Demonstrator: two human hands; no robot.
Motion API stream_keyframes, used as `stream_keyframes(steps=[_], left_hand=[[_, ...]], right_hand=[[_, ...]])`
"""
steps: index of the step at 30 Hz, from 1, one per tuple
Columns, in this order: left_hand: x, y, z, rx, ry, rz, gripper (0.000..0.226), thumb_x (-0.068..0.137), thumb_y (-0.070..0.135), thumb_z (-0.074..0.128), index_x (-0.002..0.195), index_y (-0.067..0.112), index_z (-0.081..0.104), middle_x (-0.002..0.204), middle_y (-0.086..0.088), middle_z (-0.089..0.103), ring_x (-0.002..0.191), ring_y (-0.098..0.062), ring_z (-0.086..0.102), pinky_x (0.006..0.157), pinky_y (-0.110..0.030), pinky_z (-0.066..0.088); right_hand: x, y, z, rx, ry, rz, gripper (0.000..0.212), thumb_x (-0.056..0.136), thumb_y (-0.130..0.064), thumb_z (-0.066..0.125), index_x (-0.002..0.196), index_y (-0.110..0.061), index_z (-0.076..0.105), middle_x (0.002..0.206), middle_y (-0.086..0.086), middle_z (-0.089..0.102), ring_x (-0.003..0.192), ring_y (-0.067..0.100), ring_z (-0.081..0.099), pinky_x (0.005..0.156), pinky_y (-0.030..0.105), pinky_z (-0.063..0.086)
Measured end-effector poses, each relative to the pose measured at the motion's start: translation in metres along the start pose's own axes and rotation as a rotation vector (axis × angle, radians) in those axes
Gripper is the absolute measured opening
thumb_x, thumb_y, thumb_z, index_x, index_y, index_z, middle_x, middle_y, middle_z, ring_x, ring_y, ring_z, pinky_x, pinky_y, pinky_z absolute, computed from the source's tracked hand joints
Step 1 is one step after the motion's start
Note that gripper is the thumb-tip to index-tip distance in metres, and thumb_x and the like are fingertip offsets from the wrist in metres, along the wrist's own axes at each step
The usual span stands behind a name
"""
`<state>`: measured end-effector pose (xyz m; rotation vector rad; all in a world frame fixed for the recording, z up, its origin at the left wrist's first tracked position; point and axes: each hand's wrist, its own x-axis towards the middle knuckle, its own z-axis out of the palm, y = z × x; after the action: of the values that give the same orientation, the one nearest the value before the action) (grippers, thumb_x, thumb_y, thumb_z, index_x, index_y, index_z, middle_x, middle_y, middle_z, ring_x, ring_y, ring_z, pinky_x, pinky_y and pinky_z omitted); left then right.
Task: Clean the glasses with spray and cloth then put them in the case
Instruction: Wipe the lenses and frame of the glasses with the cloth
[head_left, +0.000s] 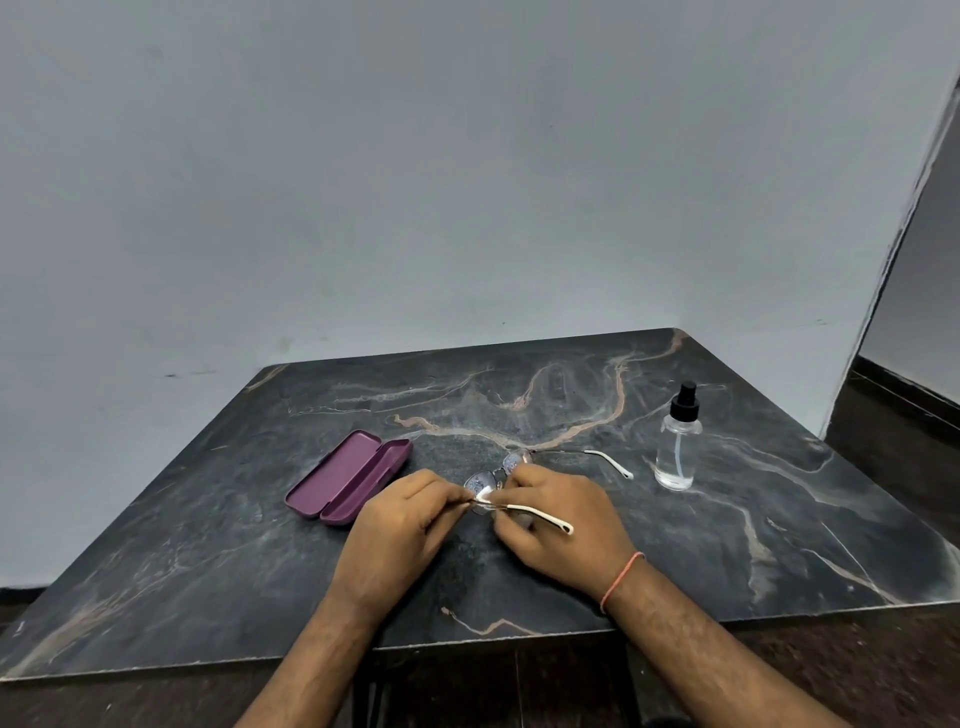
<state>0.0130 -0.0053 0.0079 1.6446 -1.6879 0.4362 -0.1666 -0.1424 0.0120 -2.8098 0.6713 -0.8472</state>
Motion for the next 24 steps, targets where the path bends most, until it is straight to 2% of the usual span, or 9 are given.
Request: stream_keyframes(steps=[10, 14, 18, 24], left_hand=[[0.0002, 0.0005, 0.0007, -0.001, -0.016, 0.013, 0.010, 0.102, 0.028, 0.074, 0.106, 0.021, 0.079, 0.098, 0.012, 0.071, 0.090, -0.002, 0.069, 0.082, -0.024, 0.058], [0.0002, 0.0008, 0.0001, -0.003, -0.013, 0.003, 0.011, 0.101, 0.029, 0.073, 0.105, 0.020, 0.079, 0.098, 0.012, 0.072, 0.090, -0.003, 0.069, 0.083, -0.022, 0.056], [-0.0003, -0.0008, 0.0000, -0.002, -0.011, 0.006, 0.010, 0.100, 0.027, 0.076, 0.105, 0.020, 0.079, 0.097, 0.011, 0.072, 0.089, -0.004, 0.069, 0.083, -0.019, 0.054], [0.0001, -0.0015, 0.0011, -0.006, -0.028, 0.023, 0.023, 0.104, 0.038, 0.064, 0.106, 0.021, 0.079, 0.096, 0.012, 0.070, 0.089, -0.001, 0.067, 0.082, -0.015, 0.052]], right_hand=[[0.0011, 0.0002, 0.0018, -0.088, 0.003, 0.051, 0.031, 0.089, -0.047, 0.048, 0.095, -0.032, 0.074, 0.093, -0.008, 0.060, 0.077, 0.015, 0.067, 0.059, 0.039, 0.054], [0.0008, 0.0004, 0.0033, -0.086, -0.015, 0.006, 0.031, 0.090, -0.046, 0.049, 0.089, -0.028, 0.075, 0.091, -0.006, 0.061, 0.077, 0.017, 0.068, 0.059, 0.038, 0.053], [0.0001, 0.0003, 0.0014, 0.011, -0.021, -0.039, 0.026, 0.091, -0.045, 0.056, 0.104, -0.038, 0.078, 0.092, -0.009, 0.065, 0.079, 0.014, 0.068, 0.062, 0.036, 0.055], [0.0011, 0.0016, -0.0036, 0.107, -0.045, -0.036, 0.030, 0.092, -0.043, 0.056, 0.116, -0.045, 0.075, 0.097, -0.013, 0.065, 0.083, 0.009, 0.068, 0.067, 0.037, 0.056]])
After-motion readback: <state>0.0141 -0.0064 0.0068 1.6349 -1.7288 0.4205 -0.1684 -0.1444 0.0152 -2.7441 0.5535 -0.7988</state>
